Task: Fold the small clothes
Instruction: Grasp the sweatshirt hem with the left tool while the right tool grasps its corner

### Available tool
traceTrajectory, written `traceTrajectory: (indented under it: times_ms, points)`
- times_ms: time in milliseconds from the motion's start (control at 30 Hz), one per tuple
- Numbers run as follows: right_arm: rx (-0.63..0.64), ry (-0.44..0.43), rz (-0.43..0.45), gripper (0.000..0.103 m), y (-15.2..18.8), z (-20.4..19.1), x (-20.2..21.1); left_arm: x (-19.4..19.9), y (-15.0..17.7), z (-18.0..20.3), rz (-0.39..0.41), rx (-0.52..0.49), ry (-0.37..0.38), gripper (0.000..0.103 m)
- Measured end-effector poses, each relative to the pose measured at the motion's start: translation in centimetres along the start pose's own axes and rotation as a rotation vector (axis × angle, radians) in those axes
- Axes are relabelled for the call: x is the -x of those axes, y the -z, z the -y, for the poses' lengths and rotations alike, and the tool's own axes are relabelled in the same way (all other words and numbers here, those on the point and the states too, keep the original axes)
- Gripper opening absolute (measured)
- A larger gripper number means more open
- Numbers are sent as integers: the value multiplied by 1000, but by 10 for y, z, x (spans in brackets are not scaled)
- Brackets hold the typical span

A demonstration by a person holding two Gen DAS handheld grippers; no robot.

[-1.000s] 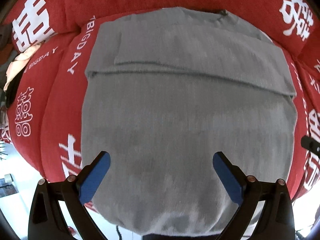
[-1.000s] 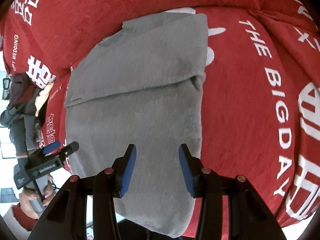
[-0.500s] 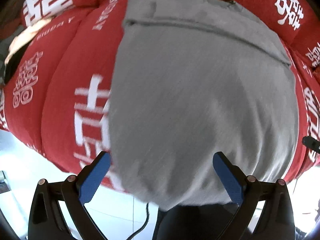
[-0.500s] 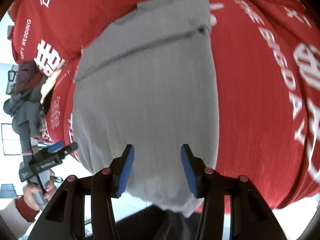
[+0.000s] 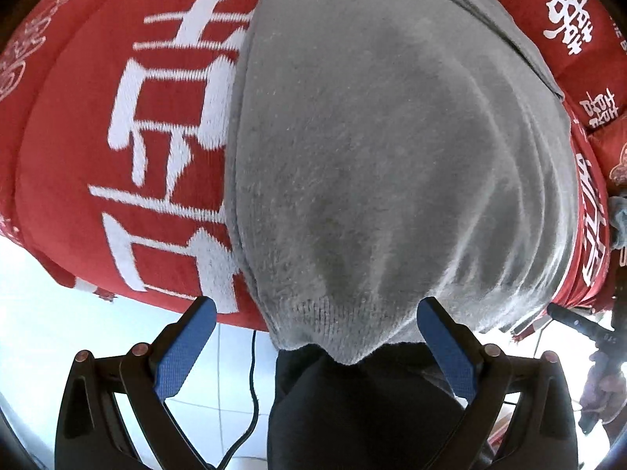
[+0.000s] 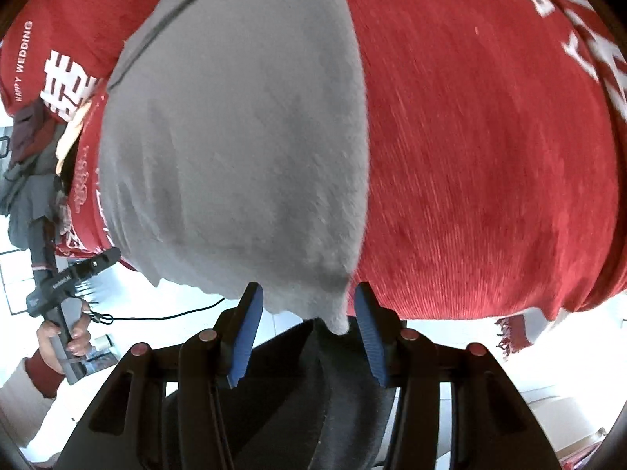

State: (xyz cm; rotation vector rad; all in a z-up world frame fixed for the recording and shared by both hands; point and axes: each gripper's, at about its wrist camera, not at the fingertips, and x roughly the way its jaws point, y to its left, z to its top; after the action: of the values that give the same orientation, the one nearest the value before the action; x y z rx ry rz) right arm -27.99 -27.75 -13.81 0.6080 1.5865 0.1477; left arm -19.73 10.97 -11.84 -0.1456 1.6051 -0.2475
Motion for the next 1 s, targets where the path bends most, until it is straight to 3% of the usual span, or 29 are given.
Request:
traceTrajectory:
  times_ms: [300,500,600,633,667,700,733,767,800,867,1000]
  points:
    - [53,-73,-57,54,1,-4,-27,-14,3,2,-10,-33,133,103]
    - [47,-208,-25,54,-2,-10,-28,-8,3,14,-7,-73,173,102]
    - [-81,-336,-15,54,-2,13,-33,-11,4,9,-2,-57,157,89]
    - [-110,-355,-14,52,-2,17,-33,-10,5,8,2,-47,150,80]
    - [-147,-365,-12,44,-1,21,-34,-9,6,6,7,-40,133,74]
    - [-171,-361,-14,26,0,24,-34,-8,8,3,9,-43,113,61]
    - [-217,-350,-19,15,1,29,-36,-6,7,0,10,-47,99,43]
    - [-248,-359,-19,15,2,32,-38,-5,9,-6,3,-51,98,29]
    - [-269,-372,-15,14,3,33,-38,-4,9,-13,-16,-39,138,9]
    - [-265,-389,-6,14,4,29,-36,4,7,-24,-23,10,211,9]
    - [-268,-488,19,14,-1,15,-20,27,6,-26,13,12,272,9]
